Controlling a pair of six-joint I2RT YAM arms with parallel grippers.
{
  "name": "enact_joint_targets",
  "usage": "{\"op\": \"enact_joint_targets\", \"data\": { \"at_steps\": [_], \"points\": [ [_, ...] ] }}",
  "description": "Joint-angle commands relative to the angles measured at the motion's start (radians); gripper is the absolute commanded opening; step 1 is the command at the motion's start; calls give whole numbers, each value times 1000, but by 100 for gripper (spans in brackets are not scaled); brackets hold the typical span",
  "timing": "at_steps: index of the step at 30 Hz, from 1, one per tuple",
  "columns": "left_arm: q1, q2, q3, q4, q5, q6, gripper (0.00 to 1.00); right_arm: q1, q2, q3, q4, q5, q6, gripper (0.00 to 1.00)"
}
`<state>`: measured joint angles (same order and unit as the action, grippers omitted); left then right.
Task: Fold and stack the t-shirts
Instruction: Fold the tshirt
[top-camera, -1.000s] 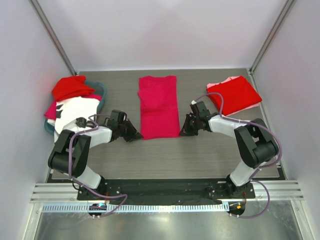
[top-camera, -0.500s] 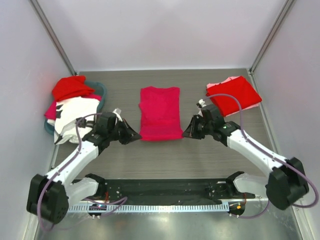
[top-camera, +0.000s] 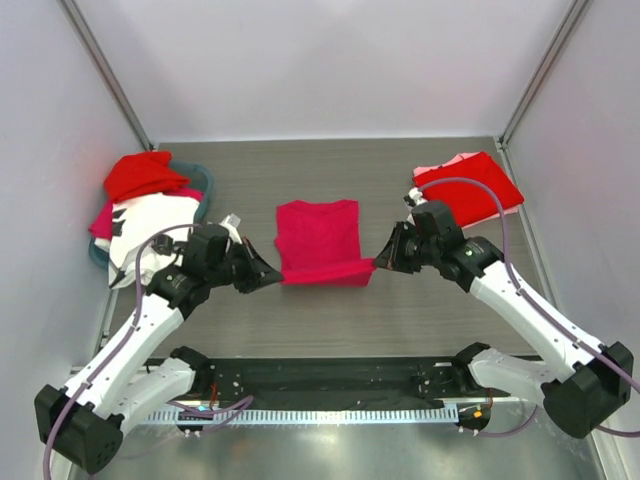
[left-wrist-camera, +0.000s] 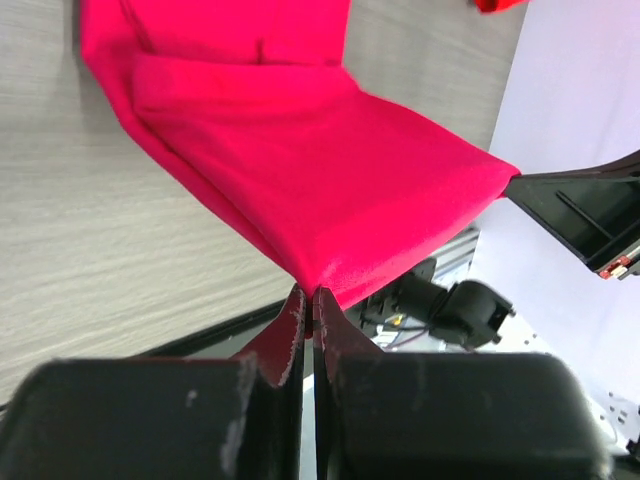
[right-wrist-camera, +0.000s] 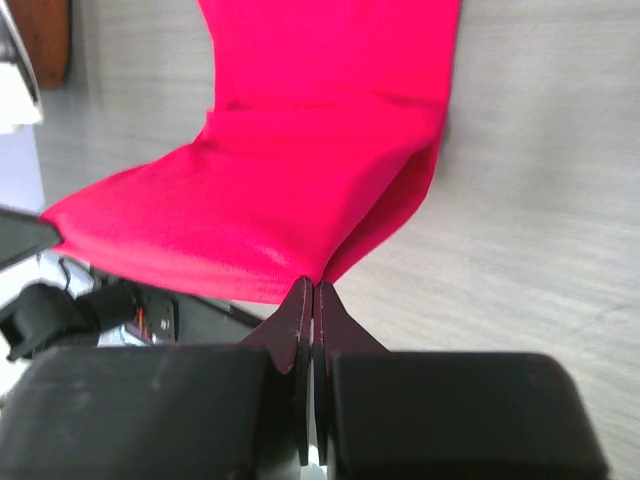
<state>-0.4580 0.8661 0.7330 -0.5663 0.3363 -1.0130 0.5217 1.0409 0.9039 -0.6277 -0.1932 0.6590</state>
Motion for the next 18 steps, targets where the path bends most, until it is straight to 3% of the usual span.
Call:
{"op": "enact_joint_targets", "data": {
  "at_steps": [1, 8, 18],
  "points": [
    [5, 42, 72, -23, -54, 14, 0, -3, 73, 98, -30, 115, -35, 1],
    [28, 155, 181, -38, -144, 63, 0, -32, 269, 234, -6, 159, -81, 1],
    [148, 346, 285, 9, -97, 122, 0, -95, 479, 408, 26, 144, -121, 1]
  ]
}}
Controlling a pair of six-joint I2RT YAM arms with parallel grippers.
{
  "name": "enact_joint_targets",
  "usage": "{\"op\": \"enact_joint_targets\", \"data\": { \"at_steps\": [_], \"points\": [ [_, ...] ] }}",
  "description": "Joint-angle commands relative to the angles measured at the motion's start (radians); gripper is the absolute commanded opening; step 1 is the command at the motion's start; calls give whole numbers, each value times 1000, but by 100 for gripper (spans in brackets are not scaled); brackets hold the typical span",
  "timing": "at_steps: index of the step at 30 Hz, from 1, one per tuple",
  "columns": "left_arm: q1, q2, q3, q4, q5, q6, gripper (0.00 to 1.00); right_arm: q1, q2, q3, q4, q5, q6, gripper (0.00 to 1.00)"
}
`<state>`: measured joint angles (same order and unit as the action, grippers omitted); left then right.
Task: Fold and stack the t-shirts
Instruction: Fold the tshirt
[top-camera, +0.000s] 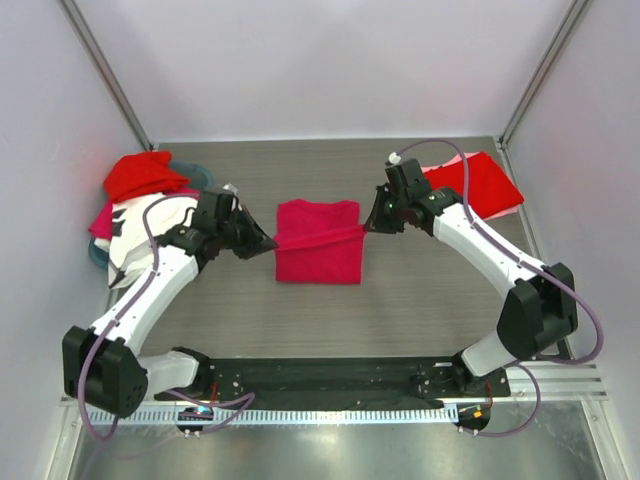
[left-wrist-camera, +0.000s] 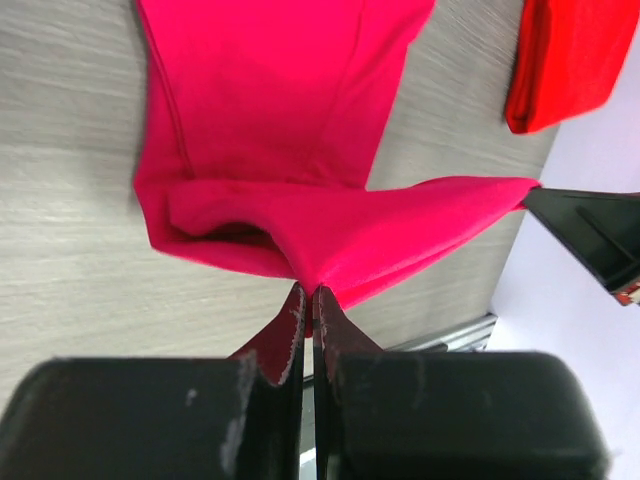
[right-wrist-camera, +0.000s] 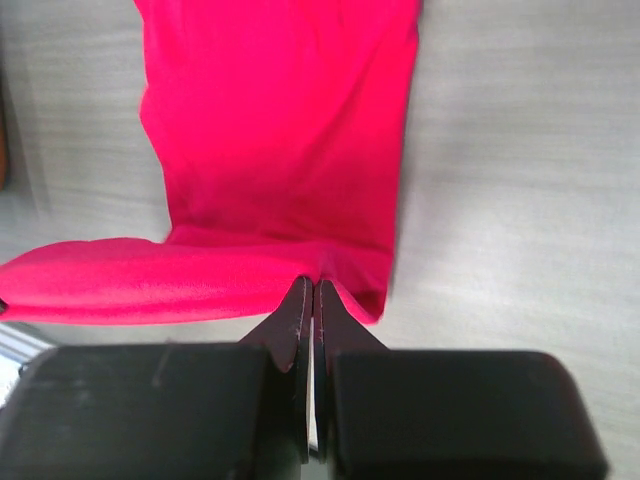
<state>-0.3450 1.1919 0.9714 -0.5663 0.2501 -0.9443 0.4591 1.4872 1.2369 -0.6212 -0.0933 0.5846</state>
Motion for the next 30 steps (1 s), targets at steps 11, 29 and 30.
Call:
{"op": "enact_joint_targets", "data": {
  "at_steps": [11, 29, 30],
  "points": [
    [109, 282, 205, 72, 40, 88, 0, -102, 243, 245, 26, -29, -106, 1],
    [167, 629, 464, 111, 89, 79, 0, -183, 560, 524, 35, -131, -126, 1],
    [170, 633, 466, 117, 86, 75, 0, -185, 570, 536, 34, -135, -126, 1]
  ]
}}
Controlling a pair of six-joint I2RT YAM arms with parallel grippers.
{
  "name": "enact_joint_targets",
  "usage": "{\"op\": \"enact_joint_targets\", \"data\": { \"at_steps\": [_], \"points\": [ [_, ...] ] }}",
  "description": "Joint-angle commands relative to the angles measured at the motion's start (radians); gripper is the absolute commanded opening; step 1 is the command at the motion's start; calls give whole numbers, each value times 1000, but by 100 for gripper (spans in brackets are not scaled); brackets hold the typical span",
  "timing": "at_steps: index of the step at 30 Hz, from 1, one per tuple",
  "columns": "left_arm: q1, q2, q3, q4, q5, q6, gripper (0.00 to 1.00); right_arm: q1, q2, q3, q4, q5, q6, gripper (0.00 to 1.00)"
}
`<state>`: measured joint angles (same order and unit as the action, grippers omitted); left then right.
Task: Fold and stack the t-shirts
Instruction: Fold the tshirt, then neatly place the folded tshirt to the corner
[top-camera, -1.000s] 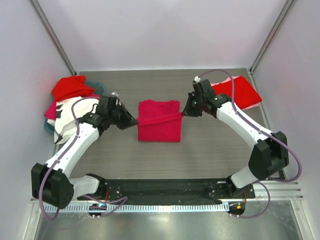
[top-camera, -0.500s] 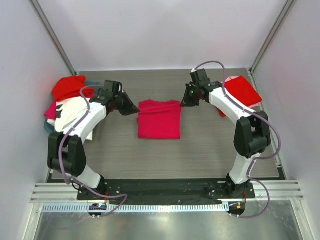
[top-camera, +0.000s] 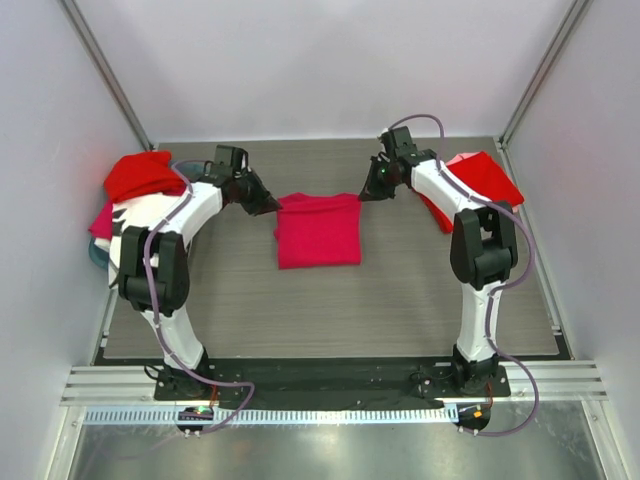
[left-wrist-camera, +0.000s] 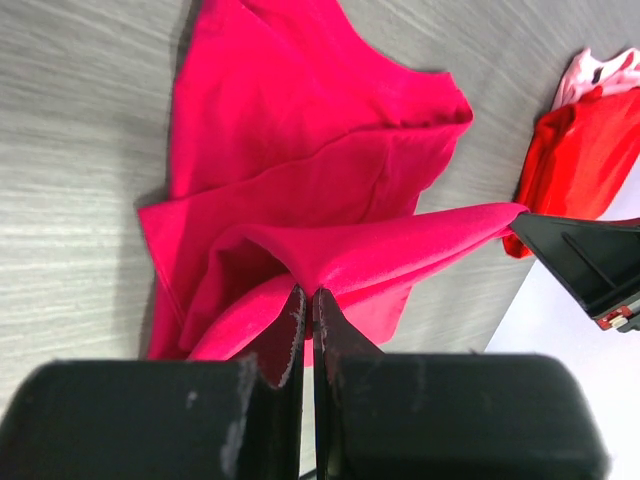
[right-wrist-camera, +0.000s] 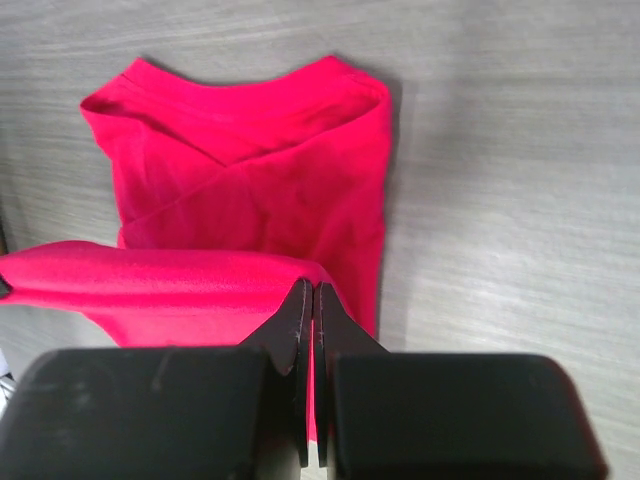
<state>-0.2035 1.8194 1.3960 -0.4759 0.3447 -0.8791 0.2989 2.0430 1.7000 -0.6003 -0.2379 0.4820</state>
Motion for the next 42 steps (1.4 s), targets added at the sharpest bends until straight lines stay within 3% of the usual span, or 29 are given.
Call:
{"op": "enact_joint_targets", "data": {
  "at_steps": [1, 7, 12, 16, 17, 18, 19, 21, 24, 26, 29, 31, 38, 42],
  "points": [
    [35, 12, 40, 33, -13, 8, 0, -24, 25, 93, 14, 0, -20, 1],
    [52, 70, 55, 105, -26, -21, 0, -27, 106, 176, 14, -3, -8, 1],
    [93, 202, 161, 184, -6, -67, 0, -38, 226, 315, 54, -46, 23, 1],
    [127, 280, 224, 308, -10, -112, 4, -50, 345, 452, 184, -101, 36, 4],
    [130, 311, 254, 322, -12, -103, 22, -53, 359, 463, 206, -92, 44, 22],
    [131, 372, 323, 319, -24, -95, 72, -56, 365, 466, 226, -39, 52, 63],
    [131, 412, 372, 321, -6, -78, 98, -60, 370, 457, 252, -20, 65, 75],
    [130, 499, 486, 260, 39, -40, 100, -70, 362, 431, 266, -15, 69, 94],
    [128, 503, 468, 301, 82, -14, 100, -72, 290, 282, 367, -34, 60, 95],
    [127, 451, 365, 362, 63, -8, 100, -73, 246, 156, 462, -55, 46, 91],
    [125, 405, 254, 471, 91, -1, 91, -75, 230, 57, 549, -119, 35, 82],
    [125, 403, 229, 508, 103, 2, 83, -75, 241, 27, 586, -159, 43, 77],
    [125, 373, 68, 618, 123, -6, 80, -73, 270, -33, 704, -270, 87, 72],
    [124, 377, 21, 678, 140, -12, 66, -73, 301, -14, 706, -278, 99, 67]
  ]
}}
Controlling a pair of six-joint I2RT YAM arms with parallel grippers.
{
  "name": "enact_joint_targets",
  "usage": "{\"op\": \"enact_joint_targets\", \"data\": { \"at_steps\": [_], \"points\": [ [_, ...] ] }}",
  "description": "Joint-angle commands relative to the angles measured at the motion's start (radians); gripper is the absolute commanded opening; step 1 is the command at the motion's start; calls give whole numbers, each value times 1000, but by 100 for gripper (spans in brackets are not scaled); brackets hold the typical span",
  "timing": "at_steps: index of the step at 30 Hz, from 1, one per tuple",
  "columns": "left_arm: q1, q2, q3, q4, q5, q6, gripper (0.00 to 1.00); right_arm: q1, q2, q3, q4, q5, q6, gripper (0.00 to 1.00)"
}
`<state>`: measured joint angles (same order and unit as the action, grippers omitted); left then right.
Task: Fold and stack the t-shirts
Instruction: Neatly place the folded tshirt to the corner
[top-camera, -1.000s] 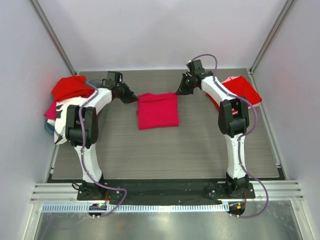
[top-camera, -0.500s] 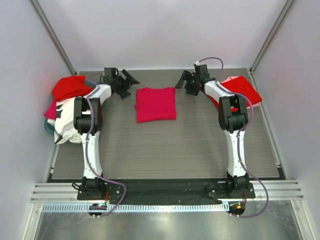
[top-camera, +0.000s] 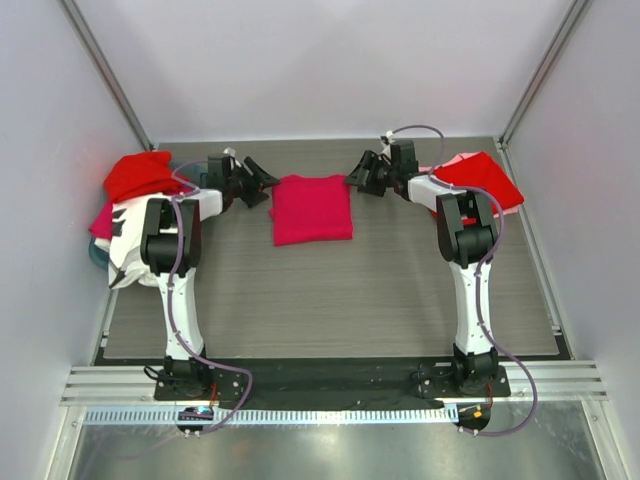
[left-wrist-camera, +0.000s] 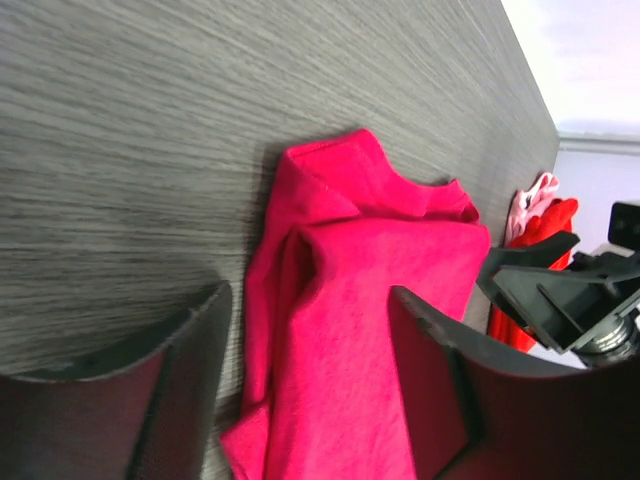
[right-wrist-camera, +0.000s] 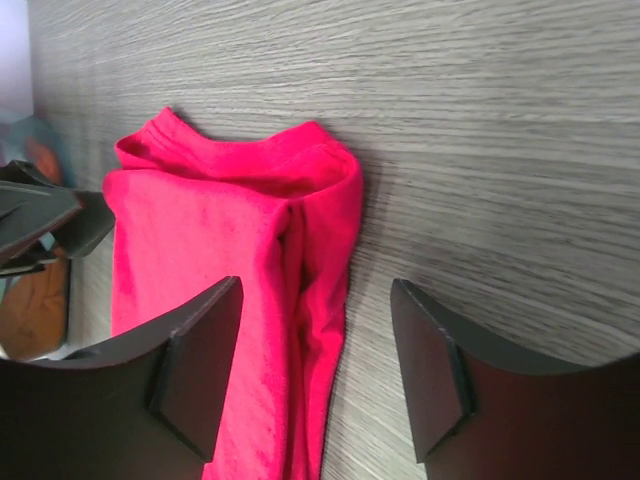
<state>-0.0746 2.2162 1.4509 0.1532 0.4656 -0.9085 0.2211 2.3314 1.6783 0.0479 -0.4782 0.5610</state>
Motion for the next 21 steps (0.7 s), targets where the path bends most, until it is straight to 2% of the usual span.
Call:
{"op": "enact_joint_targets", "data": {
  "at_steps": [1, 3, 7, 9, 13, 16, 21],
  "points": [
    [-7, -18, -37, 54, 21, 17, 63, 7, 19, 17, 58, -39, 25, 65],
    [-8, -12, -34, 59, 21, 25, 58, 9, 39, 29, 53, -31, 28, 62],
    [-11, -15, -47, 62, 13, 33, 56, 11, 20, 15, 27, 16, 19, 65],
    [-13, -23, -61, 69, 4, 45, 55, 9, -42, -6, -3, 64, -36, 66],
    [-13, -44, -89, 74, -8, 56, 51, 11, -150, -31, -208, 194, -176, 63],
    [-20, -53, -104, 91, -10, 53, 48, 14, -240, -86, -302, 340, -271, 55],
    [-34, -52, -122, 129, -13, 31, 47, 14, -348, -184, -373, 612, -355, 46]
  ]
}}
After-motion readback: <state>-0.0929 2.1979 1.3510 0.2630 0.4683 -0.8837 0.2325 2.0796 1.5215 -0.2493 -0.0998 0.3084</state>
